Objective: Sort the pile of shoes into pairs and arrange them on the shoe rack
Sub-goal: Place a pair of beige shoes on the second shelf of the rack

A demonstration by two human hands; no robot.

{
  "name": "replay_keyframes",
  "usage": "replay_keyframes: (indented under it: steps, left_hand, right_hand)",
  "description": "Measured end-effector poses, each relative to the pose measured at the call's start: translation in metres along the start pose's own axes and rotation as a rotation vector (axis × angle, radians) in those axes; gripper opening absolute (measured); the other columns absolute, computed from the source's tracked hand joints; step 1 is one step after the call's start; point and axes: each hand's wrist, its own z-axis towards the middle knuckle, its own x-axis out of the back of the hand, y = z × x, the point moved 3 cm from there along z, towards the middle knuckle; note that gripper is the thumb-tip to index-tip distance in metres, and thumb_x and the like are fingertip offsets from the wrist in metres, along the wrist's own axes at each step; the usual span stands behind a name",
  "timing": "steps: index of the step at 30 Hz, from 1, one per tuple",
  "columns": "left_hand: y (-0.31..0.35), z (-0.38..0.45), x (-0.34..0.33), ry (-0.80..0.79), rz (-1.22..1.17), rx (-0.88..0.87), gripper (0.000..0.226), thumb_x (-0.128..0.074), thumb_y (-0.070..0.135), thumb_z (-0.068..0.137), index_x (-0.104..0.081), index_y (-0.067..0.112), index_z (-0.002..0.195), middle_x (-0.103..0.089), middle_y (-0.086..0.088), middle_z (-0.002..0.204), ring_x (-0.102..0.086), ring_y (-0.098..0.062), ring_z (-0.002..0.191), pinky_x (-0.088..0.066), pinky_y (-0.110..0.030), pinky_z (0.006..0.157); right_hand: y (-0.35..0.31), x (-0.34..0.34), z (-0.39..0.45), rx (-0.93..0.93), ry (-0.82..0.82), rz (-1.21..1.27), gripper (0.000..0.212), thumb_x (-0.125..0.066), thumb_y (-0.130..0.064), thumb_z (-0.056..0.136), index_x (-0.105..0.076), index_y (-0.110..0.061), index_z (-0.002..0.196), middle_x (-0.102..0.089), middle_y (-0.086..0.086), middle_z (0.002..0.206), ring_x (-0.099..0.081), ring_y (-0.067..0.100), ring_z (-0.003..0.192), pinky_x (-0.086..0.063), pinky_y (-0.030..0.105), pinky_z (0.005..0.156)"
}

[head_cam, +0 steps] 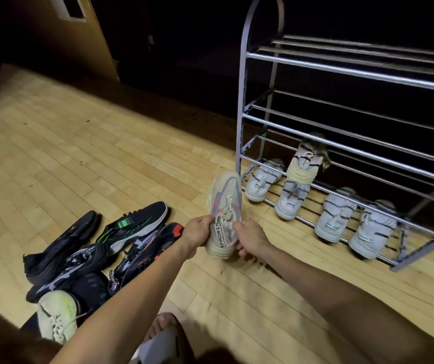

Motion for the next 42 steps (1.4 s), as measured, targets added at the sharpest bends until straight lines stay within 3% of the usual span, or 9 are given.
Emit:
replay_keyframes:
  steps: [9,13,18,21,27,32,35,39,42]
  left_hand:
    - [0.106,0.007,-0.046,-0.134,0.088,-0.103,0.033,-0.047,0.034,0.098,-0.059,0.010,0.116,-0.067,-0.009,0.100,-0.064,-0.022,0.083,-0.054,-0.033,0.070]
    - [0.150,0.012,-0.064,-0.184,0.124,-0.111,0.035,-0.041,0.044,0.097,-0.063,0.017,0.099,-0.060,-0.004,0.082,-0.051,-0.018,0.070,-0.042,-0.034,0.073]
    - [0.171,0.036,-0.072,-0.258,0.145,-0.032,0.039,-0.031,0.044,0.100,-0.059,0.018,0.091,-0.058,-0.007,0.093,-0.052,-0.024,0.086,-0.049,-0.037,0.072]
    - [0.182,0.052,-0.083,-0.271,0.173,-0.010,0.044,-0.028,0.047,0.101,-0.057,0.018,0.085,-0.056,-0.006,0.088,-0.052,-0.023,0.085,-0.049,-0.036,0.069]
    - [0.186,0.088,-0.108,-0.253,0.090,-0.049,0.041,-0.035,0.048,0.100,-0.063,0.019,0.093,-0.060,-0.007,0.093,-0.051,-0.022,0.083,-0.042,-0.031,0.067]
    - [0.178,0.118,-0.117,-0.259,-0.037,-0.059,0.045,-0.035,0.046,0.097,-0.069,0.017,0.104,-0.067,-0.001,0.093,-0.056,-0.019,0.087,-0.046,-0.033,0.073]
    - [0.180,0.128,-0.120,-0.263,-0.078,-0.065,0.051,-0.033,0.046,0.097,-0.070,0.013,0.112,-0.068,0.001,0.090,-0.057,-0.017,0.084,-0.045,-0.034,0.076]
    - [0.182,0.140,-0.120,-0.235,-0.154,-0.079,0.041,-0.038,0.044,0.096,-0.070,0.018,0.099,-0.071,0.001,0.088,-0.061,-0.018,0.084,-0.047,-0.036,0.078]
    - [0.184,0.145,-0.120,-0.234,-0.172,-0.114,0.041,-0.040,0.045,0.094,-0.071,0.017,0.096,-0.072,-0.001,0.092,-0.063,-0.017,0.082,-0.048,-0.035,0.075]
  right_hand:
    - [-0.039,0.074,0.017,0.034,0.285,0.088,0.037,-0.042,-0.031,0.098,-0.056,-0.015,0.068,-0.062,0.003,0.065,-0.061,0.026,0.043,-0.047,0.026,0.038]
    - [-0.063,0.103,0.033,0.030,0.366,0.134,0.038,-0.040,-0.029,0.101,-0.053,-0.017,0.067,-0.057,0.000,0.063,-0.059,0.022,0.043,-0.047,0.026,0.037]
    - [-0.073,0.121,0.054,0.031,0.450,0.134,0.037,-0.040,-0.030,0.101,-0.063,-0.012,0.079,-0.067,0.007,0.073,-0.059,0.021,0.041,-0.030,0.014,0.027]
    - [-0.073,0.129,0.070,0.005,0.455,0.149,0.034,-0.039,-0.030,0.101,-0.065,-0.009,0.092,-0.071,0.012,0.084,-0.064,0.026,0.048,-0.036,0.019,0.035]
    - [-0.077,0.154,0.100,-0.015,0.525,0.168,0.038,-0.043,-0.033,0.099,-0.056,-0.018,0.067,-0.066,0.006,0.067,-0.064,0.022,0.046,-0.035,0.020,0.040]
    - [-0.070,0.158,0.124,-0.021,0.539,0.159,0.041,-0.047,-0.037,0.098,-0.055,-0.017,0.064,-0.062,0.011,0.078,-0.069,0.035,0.081,-0.055,0.041,0.074]
    - [-0.068,0.158,0.134,-0.027,0.551,0.174,0.044,-0.046,-0.041,0.100,-0.053,-0.019,0.063,-0.062,0.010,0.079,-0.066,0.032,0.078,-0.054,0.041,0.075]
    - [-0.072,0.157,0.148,-0.026,0.540,0.235,0.037,-0.049,-0.037,0.100,-0.053,-0.018,0.069,-0.063,0.012,0.083,-0.054,0.026,0.073,-0.044,0.039,0.067]
    - [-0.083,0.157,0.154,-0.003,0.537,0.239,0.027,-0.045,-0.025,0.101,-0.066,-0.013,0.089,-0.064,0.012,0.090,-0.053,0.025,0.078,-0.042,0.038,0.069]
